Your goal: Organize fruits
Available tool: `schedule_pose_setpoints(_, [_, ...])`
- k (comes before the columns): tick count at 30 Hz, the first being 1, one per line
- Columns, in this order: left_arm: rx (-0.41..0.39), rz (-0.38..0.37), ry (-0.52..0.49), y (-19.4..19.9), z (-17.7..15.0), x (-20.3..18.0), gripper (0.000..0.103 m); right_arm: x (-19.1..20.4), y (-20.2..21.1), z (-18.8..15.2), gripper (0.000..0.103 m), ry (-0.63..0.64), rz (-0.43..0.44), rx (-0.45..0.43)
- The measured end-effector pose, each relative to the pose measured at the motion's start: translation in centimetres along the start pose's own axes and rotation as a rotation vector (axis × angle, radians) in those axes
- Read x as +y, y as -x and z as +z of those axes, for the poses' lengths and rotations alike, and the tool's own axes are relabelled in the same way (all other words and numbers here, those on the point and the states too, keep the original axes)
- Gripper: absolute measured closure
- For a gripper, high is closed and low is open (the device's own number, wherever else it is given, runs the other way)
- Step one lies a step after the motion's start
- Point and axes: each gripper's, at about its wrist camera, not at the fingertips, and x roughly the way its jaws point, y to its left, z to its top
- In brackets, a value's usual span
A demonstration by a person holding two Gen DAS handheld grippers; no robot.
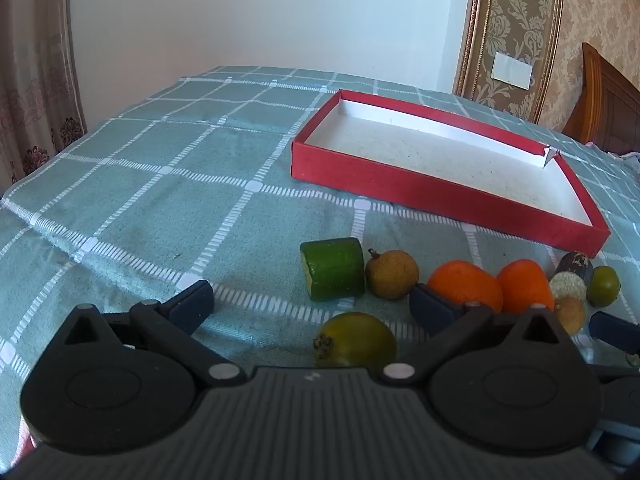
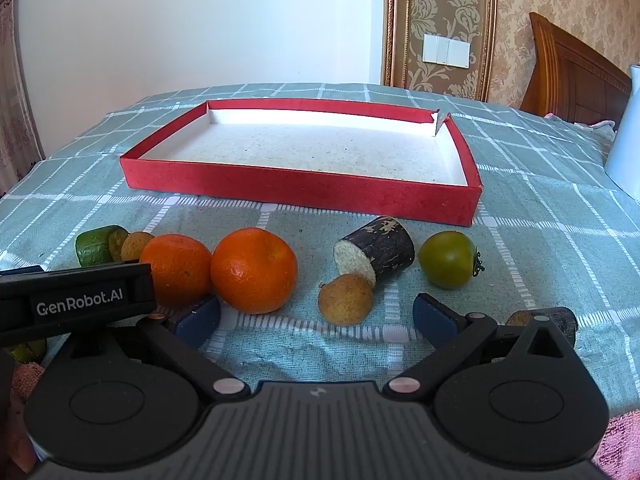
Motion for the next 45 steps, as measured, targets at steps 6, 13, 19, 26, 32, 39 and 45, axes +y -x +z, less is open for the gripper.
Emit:
schedule_pose_setpoints(6, [0.001, 0.001, -0.005, 0.10, 0.29, -0.01, 0.000, -0.12, 0.01, 0.01, 0.000, 0.004, 0.009, 0.005])
schedule_pose_setpoints(13, [0.003, 0.011, -0.012, 0.03, -0.03, -0.14, 0.000, -0.50, -0.02, 0.61, 0.000, 0.038, 0.041, 0.047])
schedule_pose_setpoints(19, [0.001, 0.019, -0.015, 0.02, -0.09, -0.28, 0.000, -0.59, -0.14, 0.59, 0.000, 0.050, 0.063, 0.050])
schedule_pose_setpoints(26, [-0.001, 0.033, -0.012, 0.31, -0.21, -0.48, 0.000, -0.84, 0.01, 0.37, 0.000, 0.061, 0.078, 0.038])
schedule_pose_setpoints(32, [0.000, 0.039, -0.011, 0.40, -0.18, -0.44, 0.000, -0.89, 0.16, 0.39, 0.000, 0.061, 0.080, 0.035])
schedule_pose_setpoints(39, [0.000, 0.041, -0.011, 0.38, -0.22, -0.48, 0.000, -0.90, 0.17, 0.37, 0.000, 0.060, 0.080, 0.035])
schedule_pose_setpoints(45, [0.001, 0.045, -0.010, 0.32, -0.26, -0.49, 0.000, -0.91, 0.18, 0.35, 0.000, 0.060, 0.080, 0.034])
